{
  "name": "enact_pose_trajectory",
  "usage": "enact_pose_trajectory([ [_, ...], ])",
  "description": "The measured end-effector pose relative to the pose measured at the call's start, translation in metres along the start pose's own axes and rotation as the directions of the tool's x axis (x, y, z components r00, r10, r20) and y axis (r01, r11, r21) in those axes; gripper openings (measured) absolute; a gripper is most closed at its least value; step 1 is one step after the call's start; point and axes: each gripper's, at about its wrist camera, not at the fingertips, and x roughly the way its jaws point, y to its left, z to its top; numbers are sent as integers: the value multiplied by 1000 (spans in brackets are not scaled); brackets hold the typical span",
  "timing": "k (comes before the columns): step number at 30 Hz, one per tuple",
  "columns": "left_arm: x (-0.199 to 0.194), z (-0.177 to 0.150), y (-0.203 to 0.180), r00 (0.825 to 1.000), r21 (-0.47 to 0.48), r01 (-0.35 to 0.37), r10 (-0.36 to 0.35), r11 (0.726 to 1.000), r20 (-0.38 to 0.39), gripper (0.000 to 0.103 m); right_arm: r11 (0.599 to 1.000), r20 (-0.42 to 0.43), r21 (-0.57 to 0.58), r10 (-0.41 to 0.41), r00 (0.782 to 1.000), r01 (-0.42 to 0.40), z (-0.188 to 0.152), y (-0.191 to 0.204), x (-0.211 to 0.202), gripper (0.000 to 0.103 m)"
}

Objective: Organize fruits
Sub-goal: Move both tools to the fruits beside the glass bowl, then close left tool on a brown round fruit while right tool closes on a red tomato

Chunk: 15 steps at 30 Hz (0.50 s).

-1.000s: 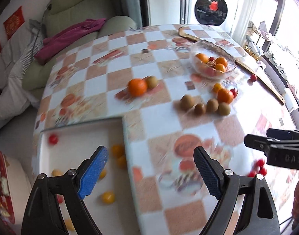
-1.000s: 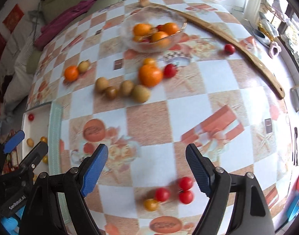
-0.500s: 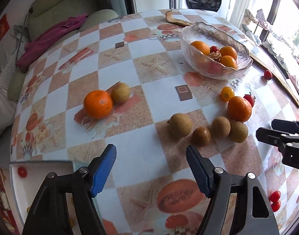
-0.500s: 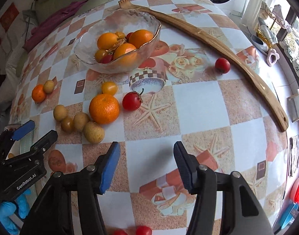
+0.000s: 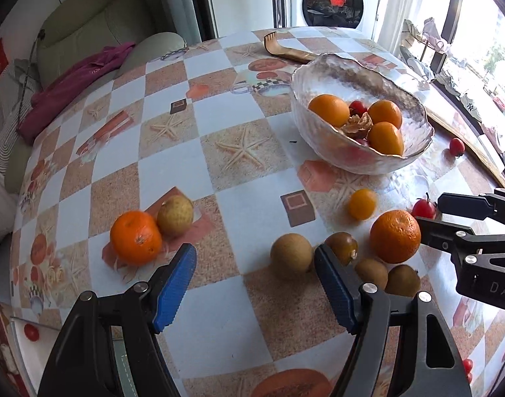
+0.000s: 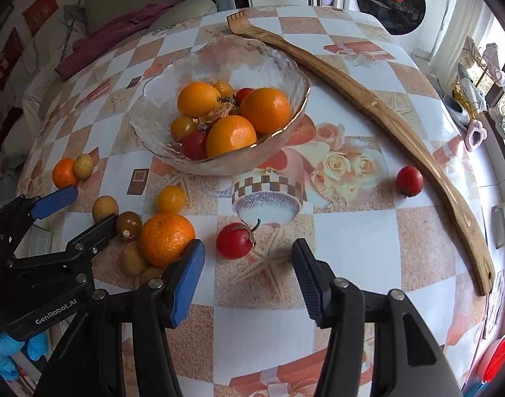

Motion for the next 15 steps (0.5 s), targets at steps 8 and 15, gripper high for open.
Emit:
enact_pose_trajectory([
  [8,5,7,-7,999,1,35,-35,999,-9,39,999,1,26,21,1000,-21,9,-5,3,25],
  [15,-3,1,-13,995,-18,95,-95,995,-23,31,997,-2,69,48,999,-48,-1,-8,-8,25],
])
